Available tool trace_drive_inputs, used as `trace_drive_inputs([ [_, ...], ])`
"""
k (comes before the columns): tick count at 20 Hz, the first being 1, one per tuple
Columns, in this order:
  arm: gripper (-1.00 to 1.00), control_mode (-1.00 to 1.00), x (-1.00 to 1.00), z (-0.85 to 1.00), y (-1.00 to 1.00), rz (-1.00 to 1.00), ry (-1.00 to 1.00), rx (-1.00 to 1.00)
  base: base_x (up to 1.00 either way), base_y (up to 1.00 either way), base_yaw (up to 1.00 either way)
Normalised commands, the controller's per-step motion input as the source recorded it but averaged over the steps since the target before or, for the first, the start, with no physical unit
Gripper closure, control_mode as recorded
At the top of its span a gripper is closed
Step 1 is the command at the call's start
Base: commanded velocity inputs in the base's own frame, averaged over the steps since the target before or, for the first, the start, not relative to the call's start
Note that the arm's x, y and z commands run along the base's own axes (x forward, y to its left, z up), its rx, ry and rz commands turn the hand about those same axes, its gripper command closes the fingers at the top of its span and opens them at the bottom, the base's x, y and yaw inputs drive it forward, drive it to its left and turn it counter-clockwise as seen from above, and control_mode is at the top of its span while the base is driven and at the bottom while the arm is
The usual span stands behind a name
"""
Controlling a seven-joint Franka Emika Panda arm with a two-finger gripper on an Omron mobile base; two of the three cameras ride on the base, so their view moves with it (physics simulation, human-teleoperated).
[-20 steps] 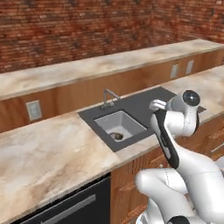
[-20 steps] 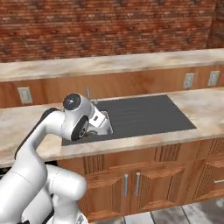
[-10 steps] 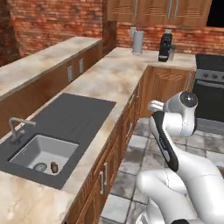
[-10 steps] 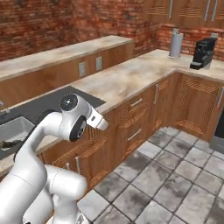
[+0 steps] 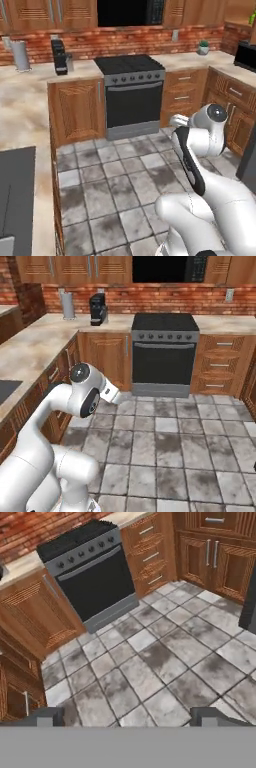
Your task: Move the cutting board and knife to the sink. Then move spray from the cabinet to the counter.
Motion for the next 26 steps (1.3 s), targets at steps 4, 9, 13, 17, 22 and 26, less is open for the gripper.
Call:
trace_drive_inputs([
  [4,-1.0,1.0,0.0,0.0,0.0,0.0,0.0,0.0,0.79,-0.01,-0.78],
  [9,-1.0,1.0,0.0,0.0,0.0,0.0,0.0,0.0,0.95,0.0,-0.67],
  [13,-1.0,1.0,0.0,0.0,0.0,0.0,0.0,0.0,1.0,0.19,-0.52],
  [17,-1.0,1.0,0.0,0.0,0.0,0.0,0.0,0.0,1.0,0.4,-0.49],
  [22,-1.0,1.0,0.0,0.0,0.0,0.0,0.0,0.0,1.0,0.57,-0.59],
  [26,-1.0,1.0,0.0,0.0,0.0,0.0,0.0,0.0,1.0,0.75,-0.69],
])
